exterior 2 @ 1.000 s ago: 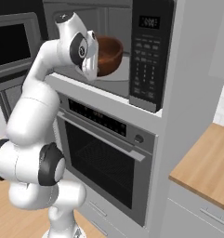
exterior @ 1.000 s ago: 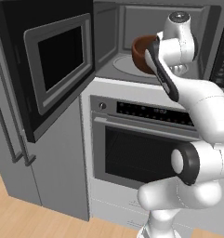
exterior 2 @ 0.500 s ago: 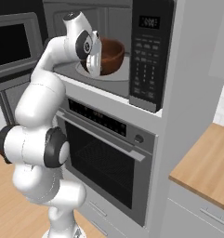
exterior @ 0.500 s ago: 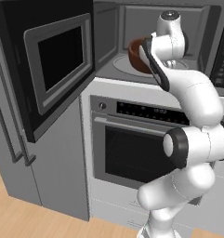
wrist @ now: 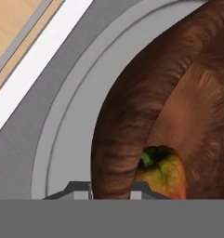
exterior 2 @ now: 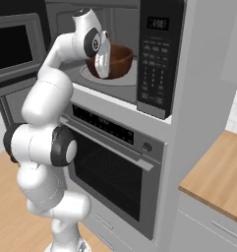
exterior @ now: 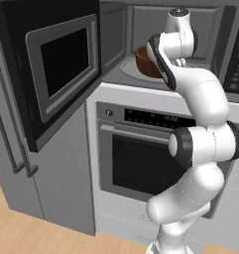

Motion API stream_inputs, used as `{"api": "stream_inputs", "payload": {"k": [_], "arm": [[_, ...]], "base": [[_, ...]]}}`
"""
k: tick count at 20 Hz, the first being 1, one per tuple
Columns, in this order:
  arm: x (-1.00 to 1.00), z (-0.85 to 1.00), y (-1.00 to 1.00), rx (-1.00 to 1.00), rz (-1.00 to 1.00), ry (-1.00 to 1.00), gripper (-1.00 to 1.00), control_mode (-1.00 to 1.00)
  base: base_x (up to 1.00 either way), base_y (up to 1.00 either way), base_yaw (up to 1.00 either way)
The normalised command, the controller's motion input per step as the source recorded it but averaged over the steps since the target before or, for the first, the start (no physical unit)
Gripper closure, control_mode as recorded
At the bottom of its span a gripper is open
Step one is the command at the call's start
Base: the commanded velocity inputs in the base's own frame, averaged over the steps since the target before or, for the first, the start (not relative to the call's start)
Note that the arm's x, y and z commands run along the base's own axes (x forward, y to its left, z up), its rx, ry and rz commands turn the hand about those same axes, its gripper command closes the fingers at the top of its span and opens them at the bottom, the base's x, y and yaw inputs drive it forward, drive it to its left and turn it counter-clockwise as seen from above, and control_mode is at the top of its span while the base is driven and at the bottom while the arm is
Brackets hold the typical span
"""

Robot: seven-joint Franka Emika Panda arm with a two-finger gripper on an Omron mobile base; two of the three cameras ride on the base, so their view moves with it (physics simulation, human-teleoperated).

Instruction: Pick the bell pepper from the sink and place it in the bowl. Then pick the bowl and place it in the microwave. Then close the microwave door and press the start button.

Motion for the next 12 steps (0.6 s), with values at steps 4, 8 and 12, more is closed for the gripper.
{"api": "stream_inputs", "payload": {"k": [4, 8, 12], "arm": [[0.28, -0.23, -0.03, 0.00, 0.00, 0.00, 1.00, -1.00], [0.36, -0.23, 0.00, 0.00, 0.00, -0.02, -1.00, -1.00], [0.15, -0.03, 0.00, 0.00, 0.00, -0.05, -1.00, -1.00]], "base": [[0.00, 0.00, 0.00], [0.00, 0.00, 0.00], [0.00, 0.00, 0.00]]}}
